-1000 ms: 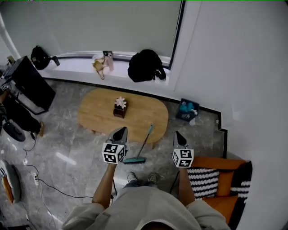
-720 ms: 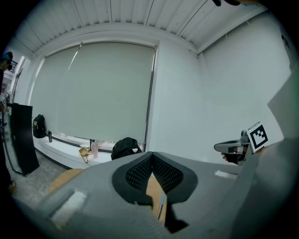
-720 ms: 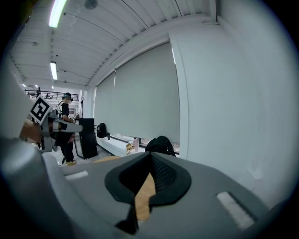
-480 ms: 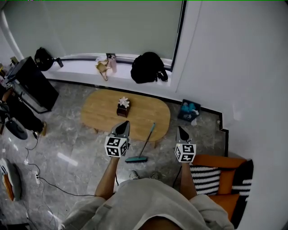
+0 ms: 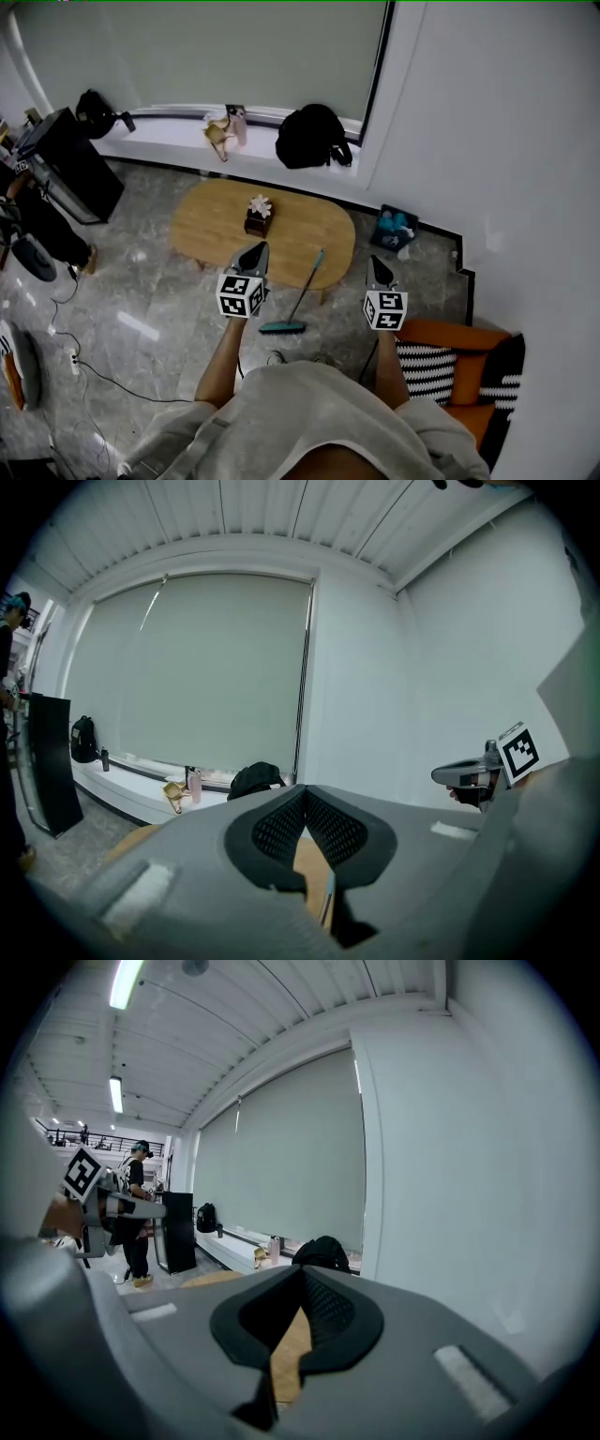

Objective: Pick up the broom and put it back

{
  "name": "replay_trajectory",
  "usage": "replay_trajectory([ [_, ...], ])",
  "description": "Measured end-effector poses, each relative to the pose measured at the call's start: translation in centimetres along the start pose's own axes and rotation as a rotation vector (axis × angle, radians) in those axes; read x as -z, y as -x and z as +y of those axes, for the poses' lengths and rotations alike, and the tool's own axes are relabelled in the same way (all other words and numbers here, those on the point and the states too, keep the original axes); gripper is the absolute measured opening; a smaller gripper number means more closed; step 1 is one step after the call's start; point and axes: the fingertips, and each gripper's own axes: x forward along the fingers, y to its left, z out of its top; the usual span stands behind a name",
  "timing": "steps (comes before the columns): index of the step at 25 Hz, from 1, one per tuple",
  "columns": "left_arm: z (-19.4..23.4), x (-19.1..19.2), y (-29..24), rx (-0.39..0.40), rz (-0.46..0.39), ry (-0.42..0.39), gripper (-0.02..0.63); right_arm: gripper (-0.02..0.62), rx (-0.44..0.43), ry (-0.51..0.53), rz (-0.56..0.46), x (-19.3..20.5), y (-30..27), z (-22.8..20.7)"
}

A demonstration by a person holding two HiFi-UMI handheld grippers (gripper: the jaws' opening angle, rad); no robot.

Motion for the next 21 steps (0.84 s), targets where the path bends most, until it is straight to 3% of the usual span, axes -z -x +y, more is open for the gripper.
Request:
replay_trajectory([
  [21, 0.41, 0.32, 0.12, -0.008, 0.006, 0.001, 0.003, 0.0, -0.02, 0.022, 0.012, -0.19, -0.96, 0.54],
])
